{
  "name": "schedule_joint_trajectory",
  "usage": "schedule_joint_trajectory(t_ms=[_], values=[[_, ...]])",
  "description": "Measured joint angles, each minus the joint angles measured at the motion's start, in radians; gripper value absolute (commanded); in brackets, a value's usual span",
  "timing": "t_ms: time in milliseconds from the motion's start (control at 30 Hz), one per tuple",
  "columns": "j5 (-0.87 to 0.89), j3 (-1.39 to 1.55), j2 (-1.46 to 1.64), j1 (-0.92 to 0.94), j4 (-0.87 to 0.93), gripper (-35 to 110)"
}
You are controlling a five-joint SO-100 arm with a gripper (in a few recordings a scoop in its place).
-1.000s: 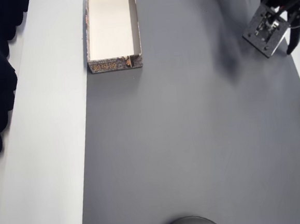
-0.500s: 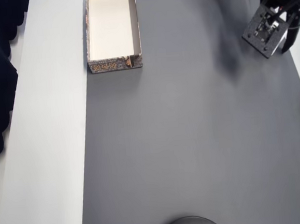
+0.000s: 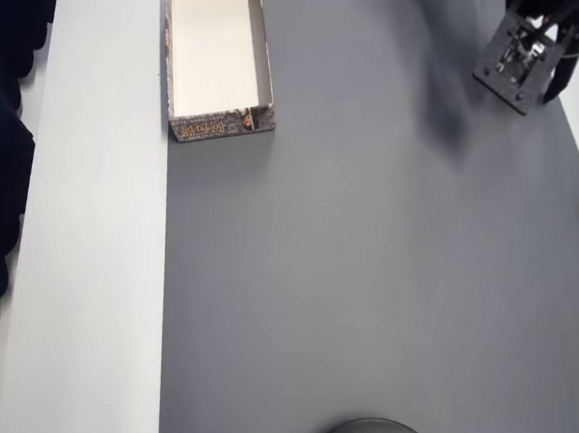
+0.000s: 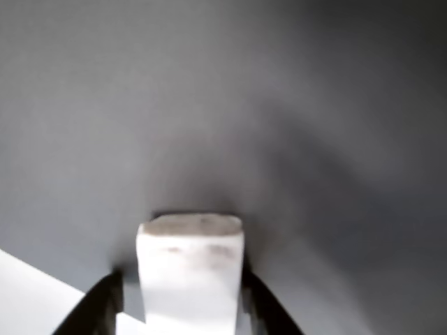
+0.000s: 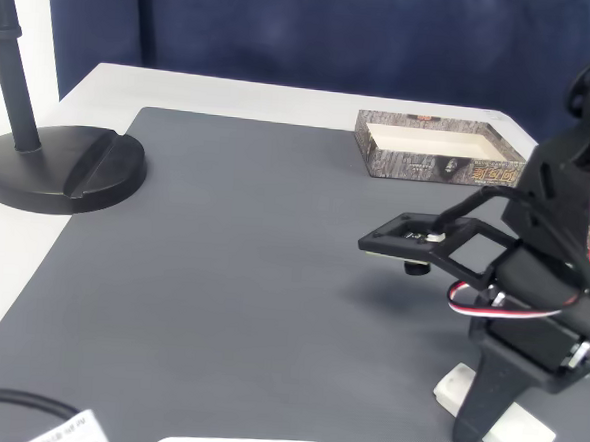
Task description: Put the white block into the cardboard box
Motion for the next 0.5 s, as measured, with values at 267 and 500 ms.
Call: schedule_joint_trajectory(t_ms=[267,500], values=[[0.0,-0.005,-0.006,-0.005,-0.002,10],[0.0,-0.015,-0.017,-0.005,-0.002,-2]])
